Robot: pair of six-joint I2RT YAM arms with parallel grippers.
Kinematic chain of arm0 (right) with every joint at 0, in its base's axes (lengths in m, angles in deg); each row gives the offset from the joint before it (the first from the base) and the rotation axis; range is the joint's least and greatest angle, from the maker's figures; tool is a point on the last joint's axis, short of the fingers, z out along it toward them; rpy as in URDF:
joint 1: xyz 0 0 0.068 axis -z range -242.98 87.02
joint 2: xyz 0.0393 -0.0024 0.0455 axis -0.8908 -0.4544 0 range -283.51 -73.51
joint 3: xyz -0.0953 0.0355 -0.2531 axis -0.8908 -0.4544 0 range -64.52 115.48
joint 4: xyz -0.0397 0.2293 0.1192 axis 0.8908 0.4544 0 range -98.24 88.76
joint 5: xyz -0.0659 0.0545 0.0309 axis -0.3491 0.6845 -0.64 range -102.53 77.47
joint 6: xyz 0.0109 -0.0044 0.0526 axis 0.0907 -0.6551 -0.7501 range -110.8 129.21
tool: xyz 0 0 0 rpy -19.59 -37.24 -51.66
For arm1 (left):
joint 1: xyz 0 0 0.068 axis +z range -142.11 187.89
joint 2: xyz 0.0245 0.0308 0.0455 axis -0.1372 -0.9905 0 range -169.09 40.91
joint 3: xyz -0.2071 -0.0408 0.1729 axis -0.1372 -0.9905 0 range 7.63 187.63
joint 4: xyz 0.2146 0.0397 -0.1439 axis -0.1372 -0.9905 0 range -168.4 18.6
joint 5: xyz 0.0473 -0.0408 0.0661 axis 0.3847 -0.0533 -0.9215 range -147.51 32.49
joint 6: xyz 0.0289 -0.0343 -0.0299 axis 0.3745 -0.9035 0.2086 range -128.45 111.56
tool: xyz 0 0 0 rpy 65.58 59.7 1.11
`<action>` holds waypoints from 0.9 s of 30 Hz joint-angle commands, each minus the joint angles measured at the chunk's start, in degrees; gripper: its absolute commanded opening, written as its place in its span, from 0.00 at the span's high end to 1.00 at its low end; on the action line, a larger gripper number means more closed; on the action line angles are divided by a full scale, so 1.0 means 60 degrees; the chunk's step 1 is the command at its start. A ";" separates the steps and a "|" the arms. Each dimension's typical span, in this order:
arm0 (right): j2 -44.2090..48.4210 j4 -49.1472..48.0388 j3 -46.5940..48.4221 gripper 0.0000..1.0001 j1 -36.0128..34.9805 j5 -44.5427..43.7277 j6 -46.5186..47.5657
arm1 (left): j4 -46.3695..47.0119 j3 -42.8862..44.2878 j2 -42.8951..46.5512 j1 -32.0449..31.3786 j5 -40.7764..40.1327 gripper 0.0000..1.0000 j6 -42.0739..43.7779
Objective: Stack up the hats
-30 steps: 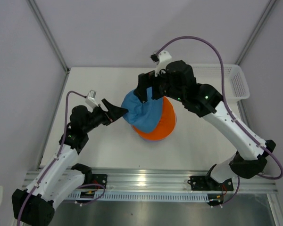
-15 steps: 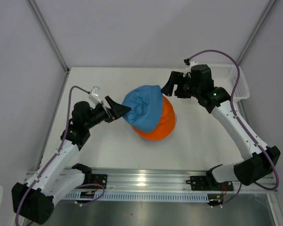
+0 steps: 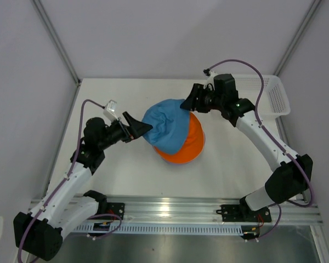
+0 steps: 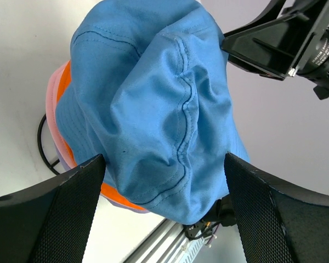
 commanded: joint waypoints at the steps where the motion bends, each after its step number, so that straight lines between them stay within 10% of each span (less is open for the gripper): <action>1: -0.0234 -0.0361 0.0444 0.48 0.0013 0.0477 -0.0157 | -0.0094 0.0399 0.0016 -0.0081 -0.0089 0.08 0.0339; 14: 0.0307 -0.0143 0.0926 1.00 -0.0031 0.0375 -0.0186 | -0.0036 0.0311 -0.0072 -0.0081 -0.0147 0.08 0.0354; 27: 0.1420 0.1264 0.0928 1.00 -0.0061 -0.0869 -0.0450 | -0.0050 0.0062 -0.0013 -0.0081 -0.0206 0.07 0.0222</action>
